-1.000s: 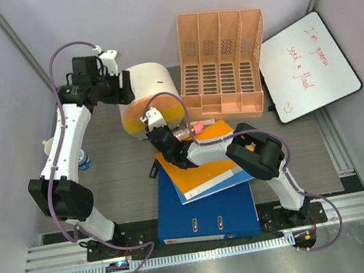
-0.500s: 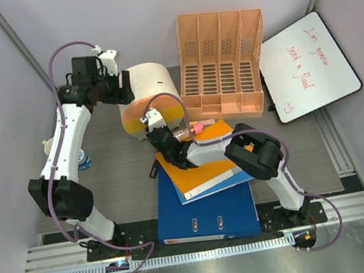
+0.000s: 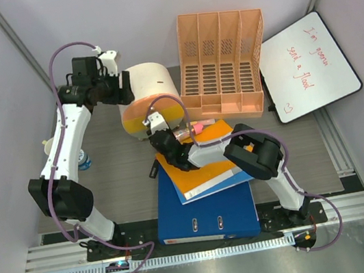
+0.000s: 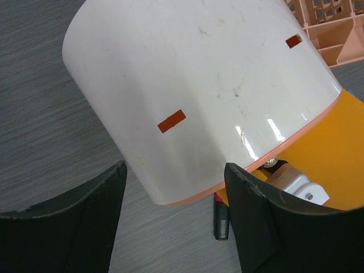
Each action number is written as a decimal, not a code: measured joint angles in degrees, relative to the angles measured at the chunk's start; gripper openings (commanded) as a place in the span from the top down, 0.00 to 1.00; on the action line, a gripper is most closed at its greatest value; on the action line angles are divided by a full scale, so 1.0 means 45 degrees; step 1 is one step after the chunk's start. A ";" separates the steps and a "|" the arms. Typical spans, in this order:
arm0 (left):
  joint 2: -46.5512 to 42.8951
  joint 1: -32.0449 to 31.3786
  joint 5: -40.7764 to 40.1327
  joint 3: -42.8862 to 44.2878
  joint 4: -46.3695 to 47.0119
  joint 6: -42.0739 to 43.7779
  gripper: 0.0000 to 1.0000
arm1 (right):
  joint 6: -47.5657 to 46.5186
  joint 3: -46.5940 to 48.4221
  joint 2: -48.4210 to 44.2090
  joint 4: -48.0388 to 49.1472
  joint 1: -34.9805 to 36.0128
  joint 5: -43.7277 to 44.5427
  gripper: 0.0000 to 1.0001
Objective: Organize the desk
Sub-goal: Open the drawer in the storage box, then pick up the stationery from the center of the board.
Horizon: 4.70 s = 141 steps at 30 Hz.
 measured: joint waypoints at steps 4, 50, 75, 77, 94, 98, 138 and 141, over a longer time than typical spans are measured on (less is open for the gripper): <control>0.0000 0.0000 0.0073 -0.0068 0.0078 0.0000 0.30 | 0.0000 -0.0068 0.0000 -0.0044 0.0000 0.0010 0.60; -0.0102 0.0000 0.0083 -0.0403 0.0311 -0.0005 0.30 | -0.0165 -0.0408 -0.0335 0.0296 0.0000 -0.0296 0.78; -0.0102 0.0000 0.0126 -0.0121 0.0228 -0.0223 0.30 | 0.0559 -0.3351 -0.2924 -0.0607 0.2259 0.0170 0.67; -0.0102 0.0000 0.0121 -0.0121 0.0204 -0.0223 0.30 | 0.0670 -0.3444 -0.3104 -0.0758 0.2409 0.0209 0.59; -0.2322 0.0121 0.1273 0.0937 -0.1613 -0.0092 0.30 | 0.0092 -0.1015 -0.6091 -0.2817 0.0617 0.0568 0.56; -0.3045 0.0029 0.2302 0.0627 -0.1807 -0.0151 0.34 | 0.0107 -0.0719 -0.6110 -0.2943 -0.0282 0.0306 0.55; -0.0136 -0.0306 0.1467 -0.2900 0.0384 -0.0651 0.37 | 0.0631 0.0612 -0.3220 -0.4012 -0.1773 -0.2531 0.56; -0.0136 -0.0306 0.1404 -0.2900 0.0393 -0.0651 0.37 | 0.0845 -0.0398 -0.3565 -0.3813 -0.1559 -0.2589 0.56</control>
